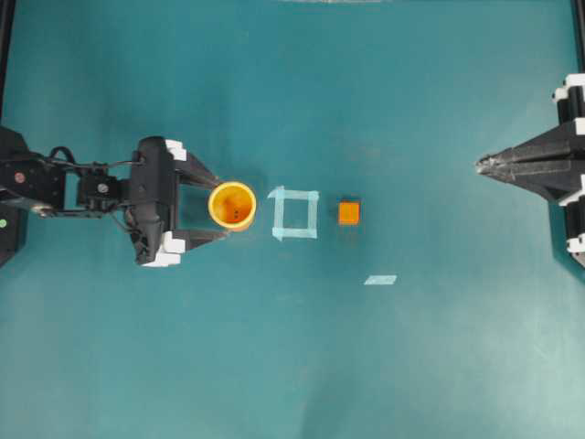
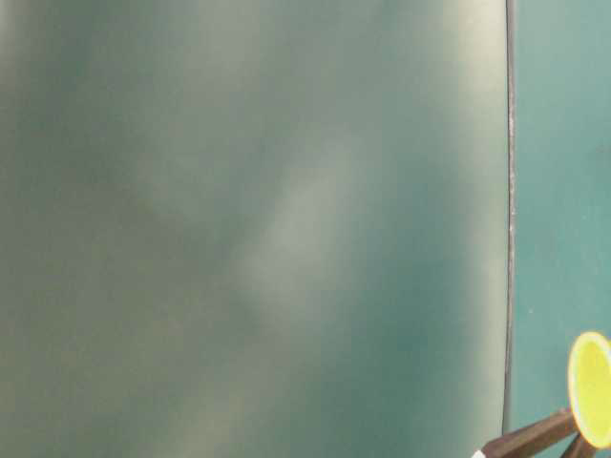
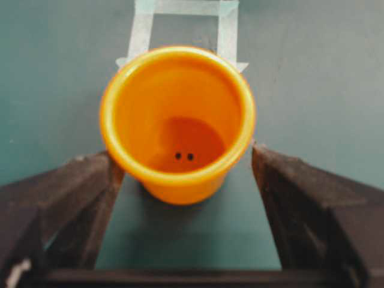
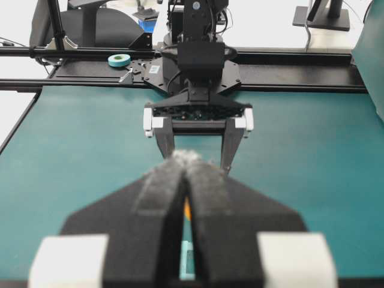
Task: Move the cup to the right with left arm.
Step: 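Move the open left gripper around the orange cup's side, then close the left gripper on the orange cup, then lift the orange cup and carry it rightward past the tape square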
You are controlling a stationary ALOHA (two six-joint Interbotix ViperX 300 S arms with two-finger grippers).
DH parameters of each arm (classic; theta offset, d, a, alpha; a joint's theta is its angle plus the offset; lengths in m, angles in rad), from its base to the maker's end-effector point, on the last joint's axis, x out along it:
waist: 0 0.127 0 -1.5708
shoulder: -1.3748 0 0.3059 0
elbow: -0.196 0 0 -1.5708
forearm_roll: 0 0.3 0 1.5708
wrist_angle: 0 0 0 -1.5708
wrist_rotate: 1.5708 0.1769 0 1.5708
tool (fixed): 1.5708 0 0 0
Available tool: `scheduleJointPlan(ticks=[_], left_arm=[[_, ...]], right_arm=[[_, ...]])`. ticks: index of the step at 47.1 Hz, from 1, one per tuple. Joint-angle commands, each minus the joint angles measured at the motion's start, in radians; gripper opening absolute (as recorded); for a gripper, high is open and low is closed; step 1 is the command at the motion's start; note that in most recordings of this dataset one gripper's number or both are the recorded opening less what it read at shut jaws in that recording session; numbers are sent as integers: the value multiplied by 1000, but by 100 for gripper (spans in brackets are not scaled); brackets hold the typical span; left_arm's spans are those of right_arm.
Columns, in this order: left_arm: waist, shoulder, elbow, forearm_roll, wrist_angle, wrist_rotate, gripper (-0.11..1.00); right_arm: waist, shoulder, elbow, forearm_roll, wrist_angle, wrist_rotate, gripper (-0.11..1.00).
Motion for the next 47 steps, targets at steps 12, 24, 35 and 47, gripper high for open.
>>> scheduleJointPlan(ticks=[12, 24, 35, 47], left_arm=[[-2, 61, -60, -2, -58, -2, 82], [11, 81, -67, -2, -103, 3, 81], [20, 84, -67, -2, -103, 15, 70], [26, 75, -74, 0, -103, 15, 65]], right_arm=[[0, 6, -34, 0, -6, 2, 0], [0, 8, -35, 0, -6, 0, 0], [0, 9, -35, 0, -5, 2, 0], [0, 9, -35, 0, -5, -2, 0]])
